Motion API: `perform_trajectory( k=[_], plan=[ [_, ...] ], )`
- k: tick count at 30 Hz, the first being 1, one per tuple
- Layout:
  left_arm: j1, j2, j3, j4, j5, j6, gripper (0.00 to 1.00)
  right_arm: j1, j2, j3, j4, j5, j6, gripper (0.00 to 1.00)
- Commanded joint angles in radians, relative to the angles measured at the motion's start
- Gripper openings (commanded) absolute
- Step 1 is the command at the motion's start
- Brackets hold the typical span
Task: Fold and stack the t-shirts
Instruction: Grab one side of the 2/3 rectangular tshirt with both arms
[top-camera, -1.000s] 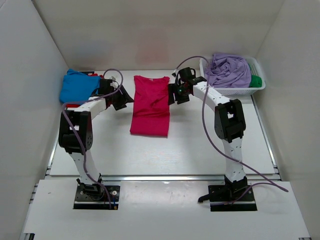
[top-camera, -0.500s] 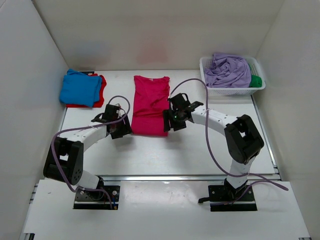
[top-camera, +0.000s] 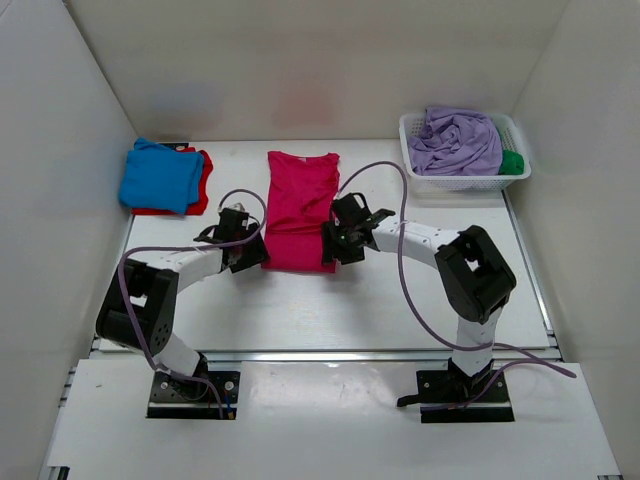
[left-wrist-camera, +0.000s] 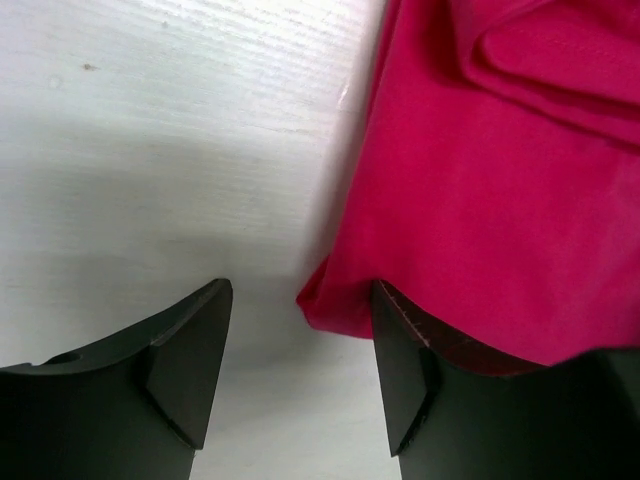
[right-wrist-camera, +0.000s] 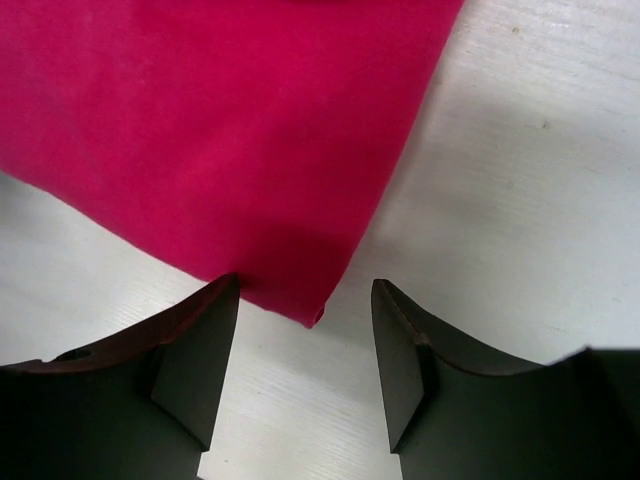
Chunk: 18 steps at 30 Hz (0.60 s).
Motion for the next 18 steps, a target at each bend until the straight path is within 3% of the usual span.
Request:
perform_trajectory(
  k=[1, 7, 10, 11, 13, 14, 18],
  plan=[
    [-0.026, 0.026, 0.041, 0.008, -0.018, -0.012, 0.68, 0.000, 0.021, 0.004, 0.046, 0.010, 0.021, 0.53],
    [-0.062, 0.051, 0.010, 0.035, -0.034, -0.030, 0.61, 0.023, 0.036, -0.012, 0.041, 0.016, 0.035, 0.47],
    [-0.088, 0.074, 0.019, 0.032, -0.046, -0.026, 0.41, 0.040, 0.062, -0.019, 0.049, 0.010, 0.049, 0.39],
    [-0.095, 0.072, 0.018, 0.026, -0.046, -0.027, 0.27, 0.046, 0.065, -0.016, 0.043, 0.016, 0.047, 0.39],
    [-0.097, 0.077, 0.006, 0.032, -0.046, -0.035, 0.05, 0.060, 0.067, -0.018, 0.023, 0.028, 0.055, 0.46],
    [-0.109, 0.072, 0.003, 0.032, -0.044, -0.038, 0.01, 0.065, 0.062, -0.019, 0.020, 0.030, 0.052, 0.47],
    [-0.115, 0.031, -0.039, 0.026, -0.046, -0.042, 0.00, 0.066, 0.061, -0.054, 0.032, 0.021, 0.055, 0.11]
  ],
)
